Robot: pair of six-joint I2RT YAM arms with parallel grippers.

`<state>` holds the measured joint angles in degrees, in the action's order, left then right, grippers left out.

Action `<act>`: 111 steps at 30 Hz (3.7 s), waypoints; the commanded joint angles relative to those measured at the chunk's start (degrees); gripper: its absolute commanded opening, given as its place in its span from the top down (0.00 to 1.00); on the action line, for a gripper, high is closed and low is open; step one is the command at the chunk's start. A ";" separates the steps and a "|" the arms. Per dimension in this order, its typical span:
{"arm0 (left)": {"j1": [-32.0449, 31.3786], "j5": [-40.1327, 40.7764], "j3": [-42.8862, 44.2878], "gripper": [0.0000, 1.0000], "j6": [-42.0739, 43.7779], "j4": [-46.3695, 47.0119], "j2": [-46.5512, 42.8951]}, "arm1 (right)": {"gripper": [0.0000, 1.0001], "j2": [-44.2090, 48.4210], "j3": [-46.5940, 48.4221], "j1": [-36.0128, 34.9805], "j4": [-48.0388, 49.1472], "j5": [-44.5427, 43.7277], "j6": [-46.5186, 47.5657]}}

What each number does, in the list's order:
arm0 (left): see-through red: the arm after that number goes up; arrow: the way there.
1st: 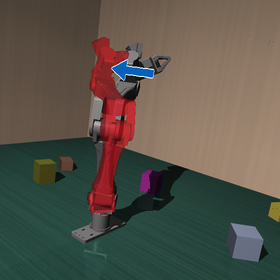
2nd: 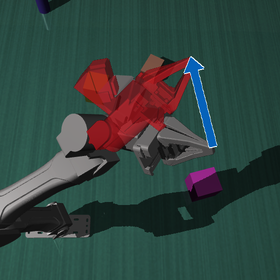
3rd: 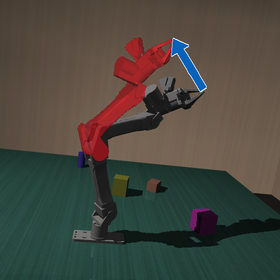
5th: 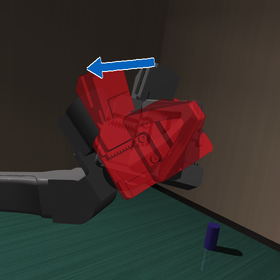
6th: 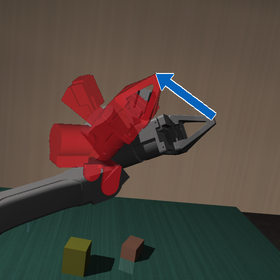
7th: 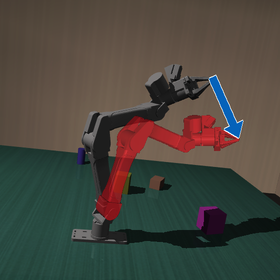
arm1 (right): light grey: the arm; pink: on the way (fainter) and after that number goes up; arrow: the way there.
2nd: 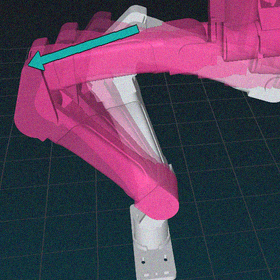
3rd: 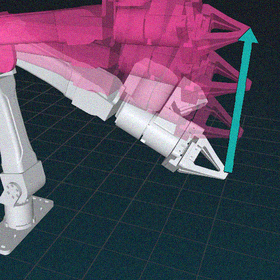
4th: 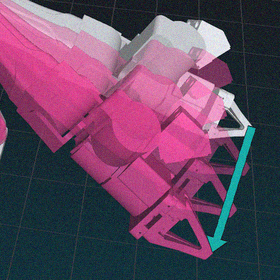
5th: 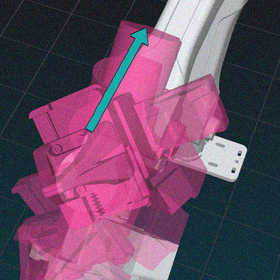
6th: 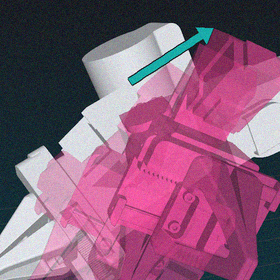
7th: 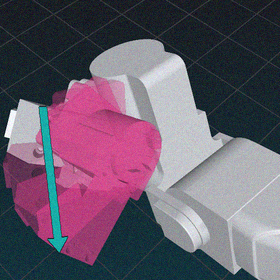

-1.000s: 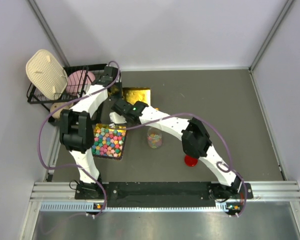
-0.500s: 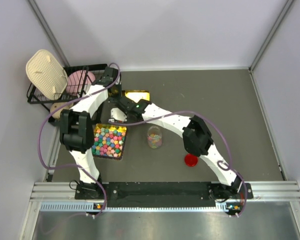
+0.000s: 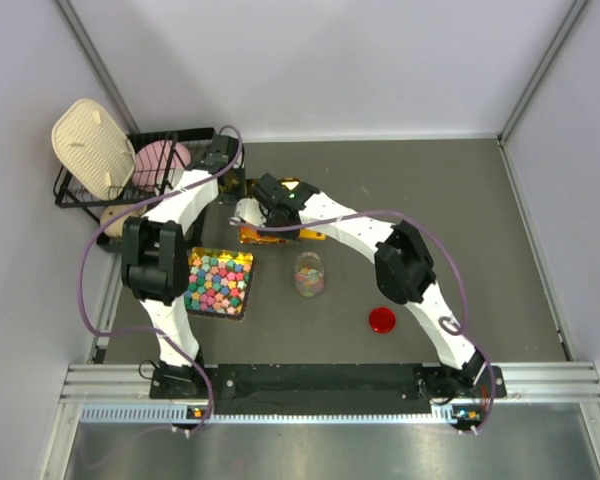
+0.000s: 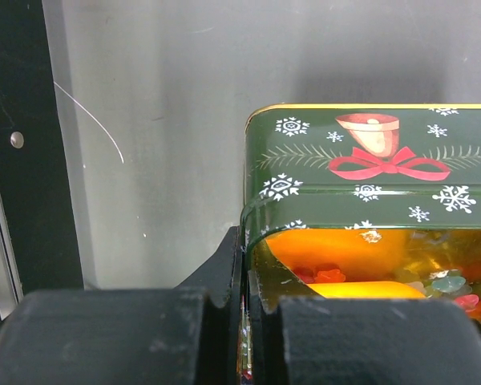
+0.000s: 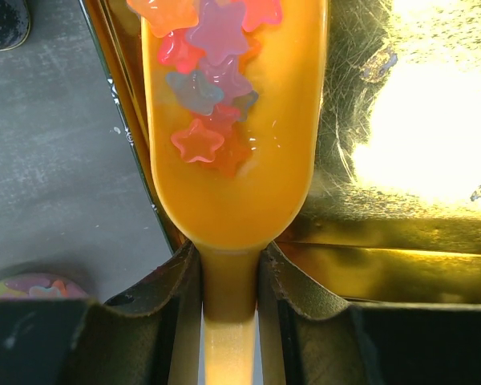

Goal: Pack the candies
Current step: Place the fake candies in the packing bottle.

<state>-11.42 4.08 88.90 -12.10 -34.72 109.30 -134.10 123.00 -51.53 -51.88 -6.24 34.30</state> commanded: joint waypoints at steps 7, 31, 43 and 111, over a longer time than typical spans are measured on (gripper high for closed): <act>-0.27 -2.93 2.33 1.00 -1.53 1.50 -1.02 | 1.00 3.85 2.77 4.06 0.02 0.96 -4.33; 0.34 -2.14 3.21 1.00 -1.35 0.71 0.30 | 1.00 15.01 -5.22 12.24 0.99 9.67 -6.53; 0.70 -1.88 3.65 1.00 -1.35 0.35 0.39 | 1.00 22.65 -14.80 13.03 4.59 11.33 -5.56; 1.05 -1.35 14.63 1.00 0.06 -7.29 14.89 | 1.00 45.42 -32.38 -6.48 -17.55 -16.87 18.25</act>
<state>-10.57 3.68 102.98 -12.03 -42.24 124.29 -88.18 87.50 -57.04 -69.23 -19.00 51.72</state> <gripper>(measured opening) 0.026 0.265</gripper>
